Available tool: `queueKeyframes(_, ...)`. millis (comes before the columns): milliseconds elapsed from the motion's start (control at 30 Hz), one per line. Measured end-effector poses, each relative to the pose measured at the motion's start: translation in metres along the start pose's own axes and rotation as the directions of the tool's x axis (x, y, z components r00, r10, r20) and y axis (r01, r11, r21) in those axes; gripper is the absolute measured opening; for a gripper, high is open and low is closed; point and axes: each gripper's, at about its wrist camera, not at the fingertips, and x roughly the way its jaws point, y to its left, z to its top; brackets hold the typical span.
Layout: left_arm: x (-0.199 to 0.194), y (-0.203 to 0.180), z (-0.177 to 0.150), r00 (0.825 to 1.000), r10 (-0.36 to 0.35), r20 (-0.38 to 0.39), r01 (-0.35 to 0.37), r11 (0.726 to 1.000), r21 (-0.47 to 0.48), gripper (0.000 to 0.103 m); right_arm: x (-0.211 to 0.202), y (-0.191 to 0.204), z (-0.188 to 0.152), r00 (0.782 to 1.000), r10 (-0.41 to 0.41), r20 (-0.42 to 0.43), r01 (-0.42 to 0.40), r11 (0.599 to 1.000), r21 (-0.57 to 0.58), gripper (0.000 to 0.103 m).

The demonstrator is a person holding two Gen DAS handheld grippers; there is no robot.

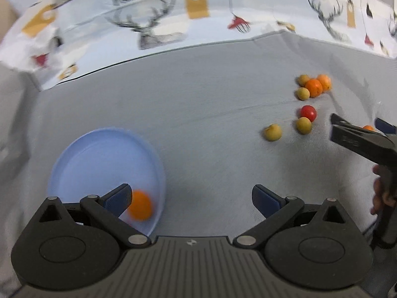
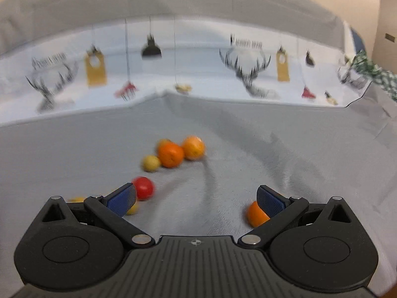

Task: Organize fruits
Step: 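Grasp a red tomato with the right gripper while the left gripper grasps a yellow fruit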

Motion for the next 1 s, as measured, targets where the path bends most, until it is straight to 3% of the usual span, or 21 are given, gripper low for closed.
queueKeyframes(133,0.035,-0.030,0.028,1.000,-0.013,-0.023,0.014,0.998,0.061,0.103,0.050,0.002,-0.005,0.997,0.036,-0.062,-0.038,0.999,-0.034,0.102)
queueKeyframes(367,0.083,-0.062,0.056,0.998,-0.035,-0.049,0.042,0.990,0.138,0.103,0.070,0.031,-0.011,0.985,0.168,-0.027,-0.170,0.961,-0.217,0.102)
queueKeyframes(533,0.100,-0.075,0.068,0.996,-0.075,-0.057,0.083,0.984,0.155,0.103,0.082,0.021,-0.004,0.972,0.226,-0.061,-0.233,0.963,-0.134,0.102)
queueKeyframes(800,0.112,-0.082,0.082,0.994,-0.110,-0.022,0.112,0.977,0.184,0.102,0.087,0.010,-0.003,0.980,0.189,-0.061,-0.194,0.978,-0.084,0.102)
queueKeyframes(867,0.112,-0.081,0.083,0.990,-0.140,-0.032,0.144,0.974,0.177,0.093,0.086,0.011,-0.004,0.981,0.186,-0.057,-0.190,0.978,-0.090,0.102)
queueKeyframes(900,0.112,-0.081,0.082,0.986,-0.161,-0.046,0.167,0.969,0.181,0.079,0.085,0.011,-0.004,0.981,0.185,-0.055,-0.189,0.977,-0.093,0.101)
queueKeyframes(933,0.113,-0.082,0.081,0.982,-0.179,-0.062,0.188,0.964,0.189,0.054,0.085,0.012,-0.004,0.981,0.188,-0.054,-0.193,0.977,-0.096,0.097)
queueKeyframes(967,0.113,-0.085,0.079,0.976,-0.201,-0.084,0.214,0.956,0.202,0.039,0.084,0.012,-0.004,0.978,0.201,-0.052,-0.206,0.974,-0.097,0.094)
queueKeyframes(1000,0.116,-0.087,0.078,0.970,-0.218,-0.110,0.237,0.948,0.212,0.028,0.082,0.012,-0.004,0.975,0.219,-0.047,-0.223,0.970,-0.100,0.076)
